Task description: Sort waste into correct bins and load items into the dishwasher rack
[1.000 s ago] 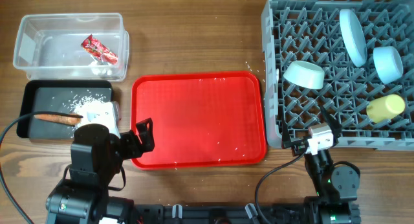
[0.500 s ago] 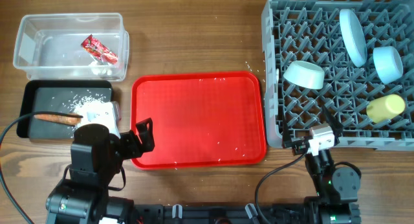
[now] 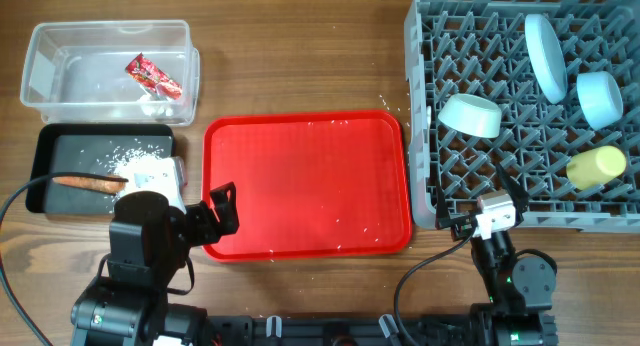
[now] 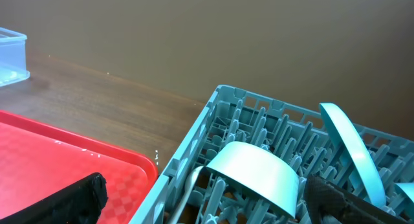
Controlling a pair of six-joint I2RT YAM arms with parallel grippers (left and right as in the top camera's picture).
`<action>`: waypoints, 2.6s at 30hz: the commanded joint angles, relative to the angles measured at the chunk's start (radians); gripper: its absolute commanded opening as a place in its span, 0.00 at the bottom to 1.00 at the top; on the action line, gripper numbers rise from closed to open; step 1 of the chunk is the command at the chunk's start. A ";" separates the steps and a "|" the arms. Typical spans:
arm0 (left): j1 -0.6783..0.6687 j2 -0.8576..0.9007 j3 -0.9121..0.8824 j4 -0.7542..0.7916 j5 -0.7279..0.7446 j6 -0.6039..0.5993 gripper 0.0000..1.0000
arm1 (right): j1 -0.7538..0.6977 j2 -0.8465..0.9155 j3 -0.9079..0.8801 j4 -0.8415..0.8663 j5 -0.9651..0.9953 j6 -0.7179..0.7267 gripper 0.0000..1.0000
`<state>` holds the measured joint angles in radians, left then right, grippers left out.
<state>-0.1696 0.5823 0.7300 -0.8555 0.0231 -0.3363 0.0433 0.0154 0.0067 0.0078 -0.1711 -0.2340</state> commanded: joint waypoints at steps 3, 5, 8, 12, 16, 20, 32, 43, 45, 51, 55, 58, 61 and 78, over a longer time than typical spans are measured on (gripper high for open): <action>-0.004 0.000 -0.005 0.003 -0.011 -0.013 1.00 | 0.005 -0.012 -0.002 0.003 0.018 -0.010 1.00; -0.004 0.000 -0.005 0.003 -0.011 -0.013 1.00 | 0.005 -0.008 -0.001 0.002 0.038 -0.009 1.00; -0.004 0.000 -0.005 0.003 -0.011 -0.013 1.00 | 0.005 -0.004 -0.001 0.002 0.078 0.029 1.00; -0.004 0.000 -0.005 0.003 -0.011 -0.013 1.00 | 0.005 -0.004 -0.001 0.000 0.127 0.117 1.00; -0.004 0.000 -0.005 0.003 -0.011 -0.013 1.00 | 0.005 -0.004 -0.001 -0.005 0.126 0.117 1.00; -0.004 0.000 -0.005 0.003 -0.011 -0.013 1.00 | 0.005 -0.004 -0.001 -0.005 0.126 0.117 1.00; -0.004 0.000 -0.005 0.003 -0.011 -0.013 1.00 | 0.005 -0.004 -0.001 -0.005 0.126 0.117 1.00; 0.049 -0.086 -0.035 -0.011 -0.026 -0.009 1.00 | 0.005 -0.004 -0.001 -0.005 0.126 0.117 1.00; 0.072 -0.137 -0.068 -0.005 -0.025 -0.009 1.00 | 0.005 -0.004 -0.001 -0.005 0.126 0.117 1.00; 0.123 -0.315 -0.255 0.167 -0.025 -0.009 1.00 | 0.005 -0.004 -0.001 -0.005 0.126 0.117 1.00; 0.123 -0.413 -0.404 0.369 -0.025 -0.009 1.00 | 0.005 -0.004 -0.001 -0.005 0.126 0.117 1.00; 0.124 -0.469 -0.516 0.551 -0.025 -0.008 1.00 | 0.005 -0.004 -0.001 -0.005 0.126 0.117 1.00; 0.129 -0.515 -0.604 0.695 -0.019 0.004 1.00 | 0.005 -0.004 -0.001 -0.005 0.126 0.117 1.00; 0.150 -0.579 -0.724 0.780 0.024 0.146 1.00 | 0.005 -0.004 -0.001 -0.005 0.126 0.117 1.00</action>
<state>-0.0296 0.0135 0.0128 -0.0738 0.0387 -0.2134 0.0433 0.0158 0.0067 0.0002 -0.0586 -0.1310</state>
